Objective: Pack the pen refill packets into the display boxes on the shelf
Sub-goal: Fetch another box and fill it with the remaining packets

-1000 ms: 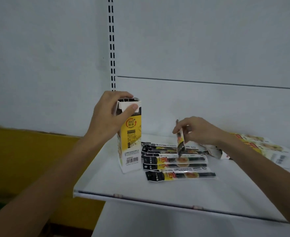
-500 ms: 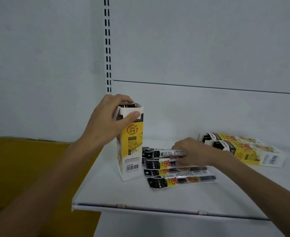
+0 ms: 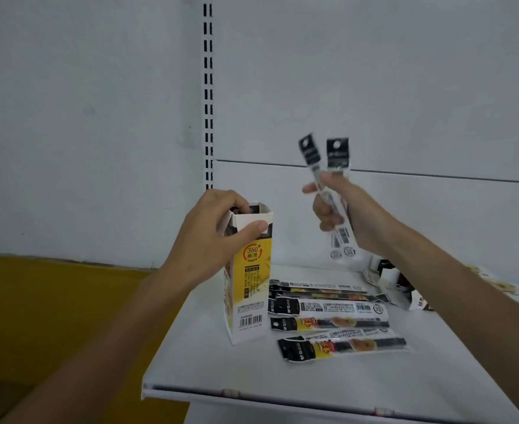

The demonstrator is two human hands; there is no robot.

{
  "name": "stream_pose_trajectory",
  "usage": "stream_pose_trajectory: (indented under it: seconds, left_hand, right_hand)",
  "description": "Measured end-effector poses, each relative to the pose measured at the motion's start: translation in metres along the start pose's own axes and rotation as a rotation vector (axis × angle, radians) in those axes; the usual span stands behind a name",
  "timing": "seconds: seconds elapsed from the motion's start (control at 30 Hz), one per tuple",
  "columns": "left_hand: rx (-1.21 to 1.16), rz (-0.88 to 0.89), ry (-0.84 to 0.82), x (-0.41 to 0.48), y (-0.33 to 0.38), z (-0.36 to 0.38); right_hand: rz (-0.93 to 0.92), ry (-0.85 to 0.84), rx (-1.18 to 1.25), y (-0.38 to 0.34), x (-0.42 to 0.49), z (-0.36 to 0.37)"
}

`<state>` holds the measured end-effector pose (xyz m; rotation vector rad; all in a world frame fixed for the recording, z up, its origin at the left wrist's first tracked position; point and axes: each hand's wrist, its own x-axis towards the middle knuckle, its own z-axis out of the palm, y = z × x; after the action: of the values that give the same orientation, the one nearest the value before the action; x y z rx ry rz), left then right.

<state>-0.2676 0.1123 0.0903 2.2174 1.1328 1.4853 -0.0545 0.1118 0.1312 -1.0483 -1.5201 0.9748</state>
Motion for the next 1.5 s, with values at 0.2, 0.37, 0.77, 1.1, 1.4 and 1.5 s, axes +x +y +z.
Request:
stream_pose_trajectory:
  seconds: [0.2, 0.37, 0.77, 1.1, 1.4, 1.5]
  left_hand:
    - [-0.017, -0.005, 0.026, -0.001, -0.003, 0.001]
    - [-0.008, -0.013, 0.037, -0.001, -0.005, 0.001]
    - [-0.102, -0.051, -0.038, 0.000, -0.001, -0.001]
    - [-0.236, -0.065, -0.080, 0.002, 0.003, 0.000]
    - [-0.259, -0.162, -0.055, 0.001, 0.002, 0.002]
    - [-0.276, -0.147, -0.055, 0.000, 0.001, 0.002]
  right_hand:
    - [-0.209, 0.058, 0.318, -0.064, 0.014, 0.028]
    - [-0.207, 0.171, -0.022, -0.070, 0.023, 0.046]
    - [-0.397, 0.094, -0.445, -0.053, 0.031, 0.045]
    - [-0.312, -0.234, -0.366, -0.049, 0.028, 0.032]
    - [-0.230, -0.223, -0.319, -0.035, 0.030, 0.036]
    - [-0.342, -0.205, -0.314, -0.033, 0.027, 0.040]
